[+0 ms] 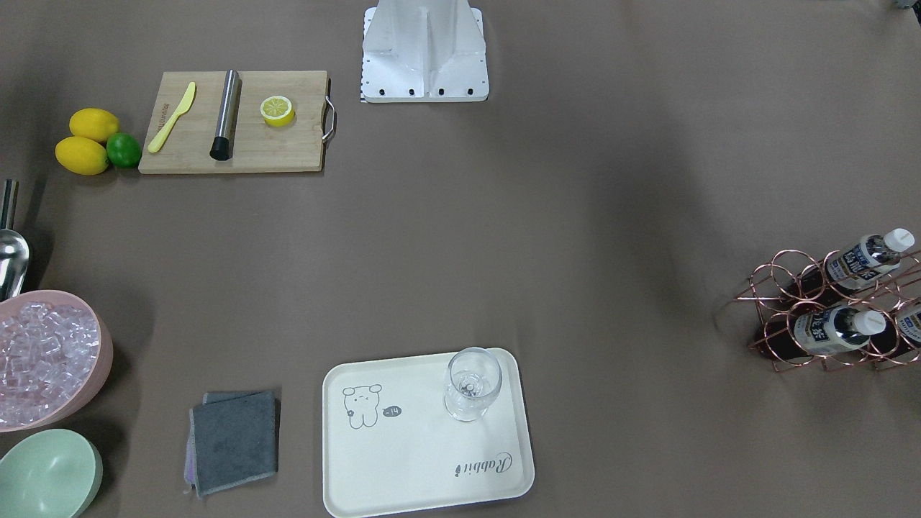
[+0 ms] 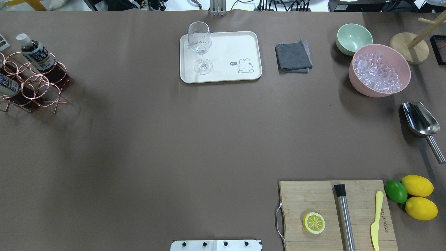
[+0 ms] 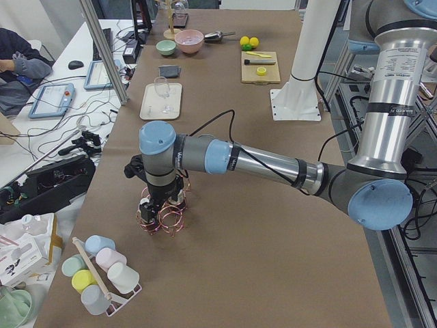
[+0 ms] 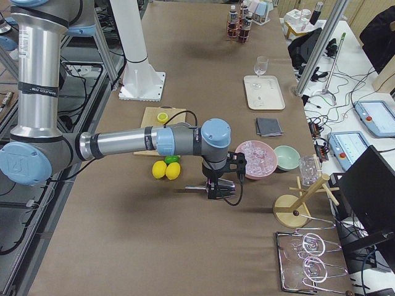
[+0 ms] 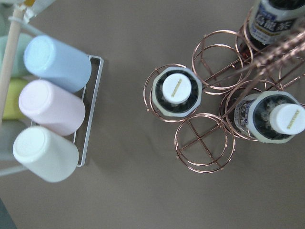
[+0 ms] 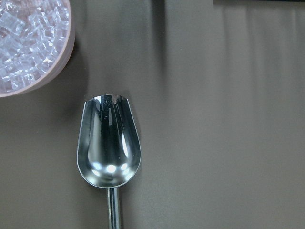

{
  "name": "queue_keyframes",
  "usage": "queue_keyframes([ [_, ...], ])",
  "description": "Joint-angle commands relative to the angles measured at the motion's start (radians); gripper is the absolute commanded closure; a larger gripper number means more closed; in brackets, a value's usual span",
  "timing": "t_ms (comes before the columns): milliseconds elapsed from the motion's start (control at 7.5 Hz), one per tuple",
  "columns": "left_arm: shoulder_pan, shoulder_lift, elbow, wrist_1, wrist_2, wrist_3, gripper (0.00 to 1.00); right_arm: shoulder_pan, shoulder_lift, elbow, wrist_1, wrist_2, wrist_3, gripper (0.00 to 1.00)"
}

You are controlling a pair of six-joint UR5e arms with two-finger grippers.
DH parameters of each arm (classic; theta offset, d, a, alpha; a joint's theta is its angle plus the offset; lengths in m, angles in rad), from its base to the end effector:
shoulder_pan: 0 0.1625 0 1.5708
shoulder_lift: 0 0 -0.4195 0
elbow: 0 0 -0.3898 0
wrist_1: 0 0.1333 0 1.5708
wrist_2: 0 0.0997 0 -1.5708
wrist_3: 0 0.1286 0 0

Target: Take tea from basket to plate

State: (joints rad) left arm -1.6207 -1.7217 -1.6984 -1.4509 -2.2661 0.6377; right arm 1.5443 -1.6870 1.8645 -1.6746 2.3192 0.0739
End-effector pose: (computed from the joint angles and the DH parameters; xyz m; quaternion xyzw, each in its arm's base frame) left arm -0.0784 -0.5487 0.5518 0.1846 0.2946 0.2973 0.8892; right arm 0.0341 -0.4425 0.5970 0.0159 -0.3665 0.0086 0.9302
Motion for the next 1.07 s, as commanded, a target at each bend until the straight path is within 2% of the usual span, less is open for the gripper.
queue_keyframes([
  [0, 0.030, -0.013, -0.099, 0.087, -0.065, 0.244, 0.02, 0.000, 0.001, 0.004, -0.001, 0.000, 0.000, 0.00],
  [400, 0.082, -0.038, -0.098, 0.083, -0.067, 0.439, 0.02, -0.001, 0.004, 0.001, -0.001, -0.003, 0.000, 0.00],
  [933, 0.102, -0.093, -0.069, 0.077, -0.061, 0.525, 0.02, -0.001, 0.003, -0.004, 0.003, -0.001, -0.005, 0.00],
])
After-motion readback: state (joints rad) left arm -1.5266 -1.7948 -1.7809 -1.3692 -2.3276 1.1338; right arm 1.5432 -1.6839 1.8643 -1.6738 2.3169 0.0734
